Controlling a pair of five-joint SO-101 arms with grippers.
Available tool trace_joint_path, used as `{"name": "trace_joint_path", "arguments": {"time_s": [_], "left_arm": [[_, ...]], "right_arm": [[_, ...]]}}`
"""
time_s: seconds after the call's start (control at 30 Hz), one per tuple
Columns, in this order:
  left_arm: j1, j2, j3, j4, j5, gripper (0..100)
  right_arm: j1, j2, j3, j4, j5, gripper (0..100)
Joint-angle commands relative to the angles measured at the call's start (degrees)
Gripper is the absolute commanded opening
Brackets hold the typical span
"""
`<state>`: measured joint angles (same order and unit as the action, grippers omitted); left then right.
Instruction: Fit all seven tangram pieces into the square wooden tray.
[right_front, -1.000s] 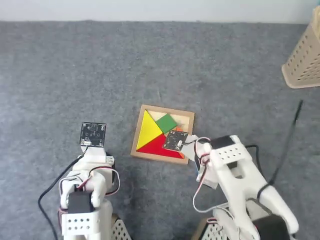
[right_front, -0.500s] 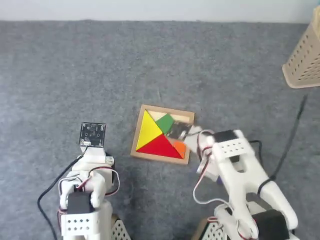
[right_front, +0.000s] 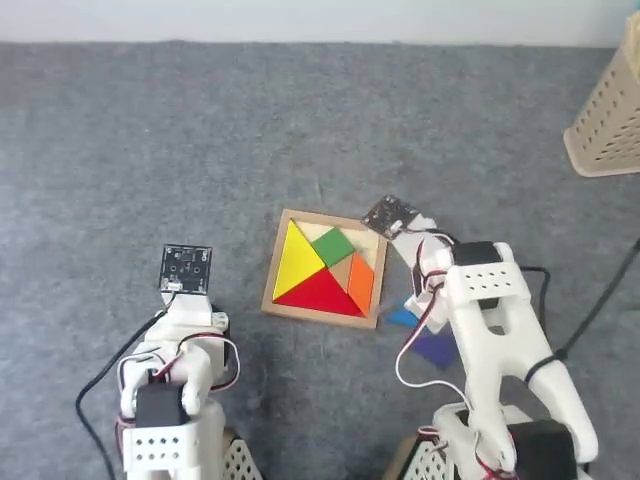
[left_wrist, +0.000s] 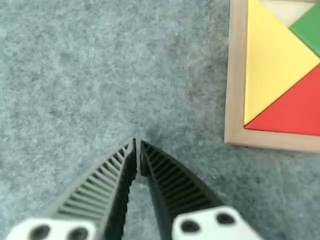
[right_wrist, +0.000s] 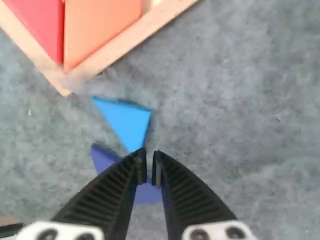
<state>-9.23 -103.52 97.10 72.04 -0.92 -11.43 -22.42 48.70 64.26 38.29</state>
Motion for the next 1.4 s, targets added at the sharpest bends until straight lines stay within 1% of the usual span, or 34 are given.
{"name": "trace_joint_path", "arguments": {"time_s": [0.0, 0.07, 0.1, 0.13, 0.2, 0.3, 0.37, 0.53, 0.73, 1.03, 1.37], "left_arm": [[0.3, -1.1, -0.6, 0.4, -0.2, 2], [0.3, -1.1, -0.6, 0.4, -0.2, 2], [0.3, -1.1, -0.6, 0.4, -0.2, 2], [0.3, -1.1, -0.6, 0.4, -0.2, 2], [0.3, -1.1, -0.6, 0.4, -0.2, 2], [0.3, -1.1, -0.6, 0.4, -0.2, 2], [0.3, -1.1, -0.6, 0.4, -0.2, 2], [0.3, -1.1, -0.6, 0.4, -0.2, 2], [0.3, -1.1, -0.6, 0.4, -0.2, 2], [0.3, -1.1, -0.6, 0.4, -0.2, 2], [0.3, -1.1, -0.6, 0.4, -0.2, 2]], "right_arm": [[0.2, 0.0, -5.5, 1.9, -8.1, 3.7], [-1.7, 0.0, -6.2, 3.0, -13.4, 8.3], [-3.3, 0.0, -6.2, 3.5, -13.7, 11.3], [-4.8, 0.0, -6.0, 3.8, -11.8, 13.9], [-7.3, 0.0, -4.9, 3.8, -4.0, 18.3], [-9.9, 0.0, -2.7, 3.2, 6.1, 21.8], [-11.2, 0.1, -2.0, 2.7, 8.6, 22.5], [-11.5, 0.1, 1.1, 0.2, 14.1, 22.5], [-11.3, 0.1, 6.0, -5.1, 15.5, 22.2], [-11.1, 0.6, 6.2, -7.6, 15.3, 22.1], [-11.0, 7.0, 5.8, -10.2, 15.4, 21.0]]}}
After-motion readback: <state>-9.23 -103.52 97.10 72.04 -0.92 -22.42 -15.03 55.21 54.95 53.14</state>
